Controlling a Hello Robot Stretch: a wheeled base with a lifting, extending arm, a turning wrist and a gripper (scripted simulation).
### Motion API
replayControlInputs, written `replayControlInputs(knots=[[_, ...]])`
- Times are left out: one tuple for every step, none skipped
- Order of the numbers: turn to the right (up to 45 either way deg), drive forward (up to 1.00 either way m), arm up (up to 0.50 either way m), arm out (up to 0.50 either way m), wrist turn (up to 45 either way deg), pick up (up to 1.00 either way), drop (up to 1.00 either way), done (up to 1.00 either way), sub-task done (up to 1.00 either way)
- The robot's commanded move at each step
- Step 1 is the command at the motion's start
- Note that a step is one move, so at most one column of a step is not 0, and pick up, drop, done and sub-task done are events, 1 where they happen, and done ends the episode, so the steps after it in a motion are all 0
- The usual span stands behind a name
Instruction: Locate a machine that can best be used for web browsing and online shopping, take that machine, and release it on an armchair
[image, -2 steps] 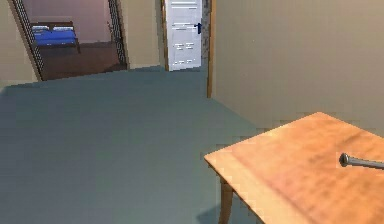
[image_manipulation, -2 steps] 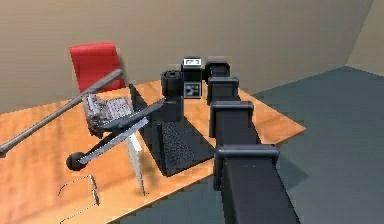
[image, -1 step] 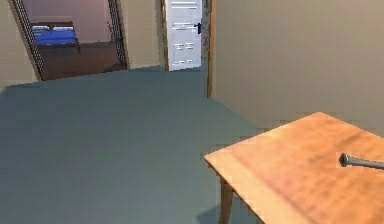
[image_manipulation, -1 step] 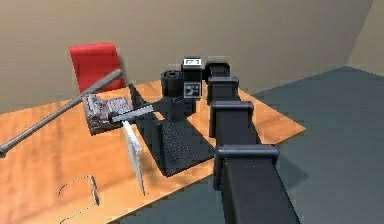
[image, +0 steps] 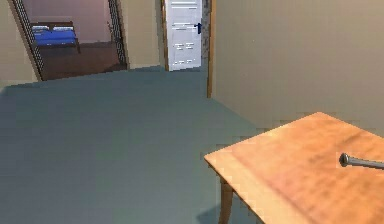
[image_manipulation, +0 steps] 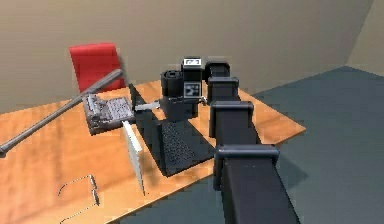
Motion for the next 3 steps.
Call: replayControlInputs(knots=[[0.0,0.00,-0.30,0.00,0.0,0.00,0.00,0.00,0.00],[0.0,0.00,0.00,0.00,0.0,1.00,0.00,0.00,0.00],[0.0,0.00,0.10,0.00,0.0,0.00,0.00,0.00,0.00]])
